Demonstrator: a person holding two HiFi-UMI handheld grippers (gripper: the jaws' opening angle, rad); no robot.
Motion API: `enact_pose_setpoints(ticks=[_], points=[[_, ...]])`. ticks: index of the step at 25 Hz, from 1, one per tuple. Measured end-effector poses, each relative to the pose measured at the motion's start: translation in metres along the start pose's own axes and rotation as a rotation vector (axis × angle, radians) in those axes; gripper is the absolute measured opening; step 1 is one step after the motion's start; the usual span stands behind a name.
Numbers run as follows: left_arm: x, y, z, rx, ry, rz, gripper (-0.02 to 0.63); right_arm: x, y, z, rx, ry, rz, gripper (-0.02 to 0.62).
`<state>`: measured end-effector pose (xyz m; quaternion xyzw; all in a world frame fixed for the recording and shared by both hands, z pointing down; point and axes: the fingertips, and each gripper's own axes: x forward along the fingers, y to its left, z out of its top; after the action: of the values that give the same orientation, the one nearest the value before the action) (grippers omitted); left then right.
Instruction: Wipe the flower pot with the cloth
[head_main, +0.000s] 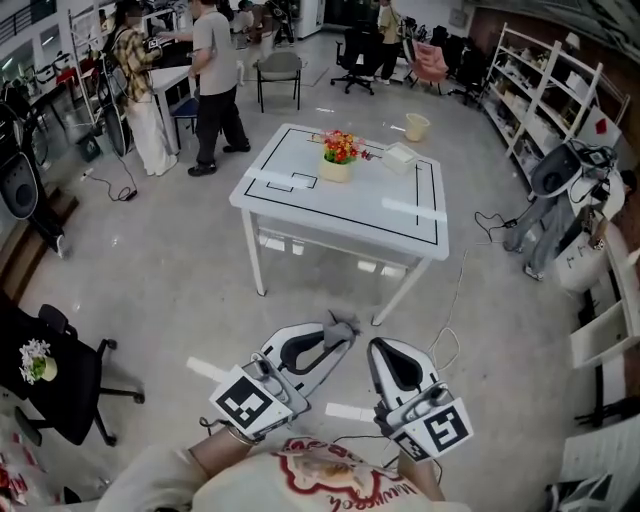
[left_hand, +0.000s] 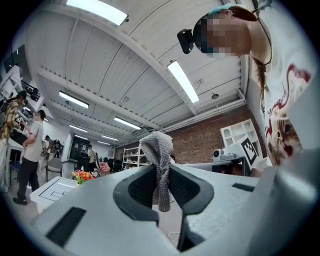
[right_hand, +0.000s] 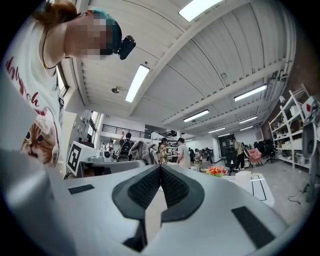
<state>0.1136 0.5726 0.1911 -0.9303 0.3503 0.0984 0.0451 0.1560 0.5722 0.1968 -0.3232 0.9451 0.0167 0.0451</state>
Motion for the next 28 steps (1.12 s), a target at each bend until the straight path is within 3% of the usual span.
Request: enact_pose_setpoints(ticks=[11,28], points=[[-0.028,-0.003,0.019,0.003,0.004,-0.025,0.055,0.006,0.031,0.015,-0.015,-0.048,-0.016,0.0],[-0.047,0.009,0.02,-0.011,0.017,-0.019,0.055,0.02,0.05,0.011,-0.022,-0.018,-0.013,0.0]])
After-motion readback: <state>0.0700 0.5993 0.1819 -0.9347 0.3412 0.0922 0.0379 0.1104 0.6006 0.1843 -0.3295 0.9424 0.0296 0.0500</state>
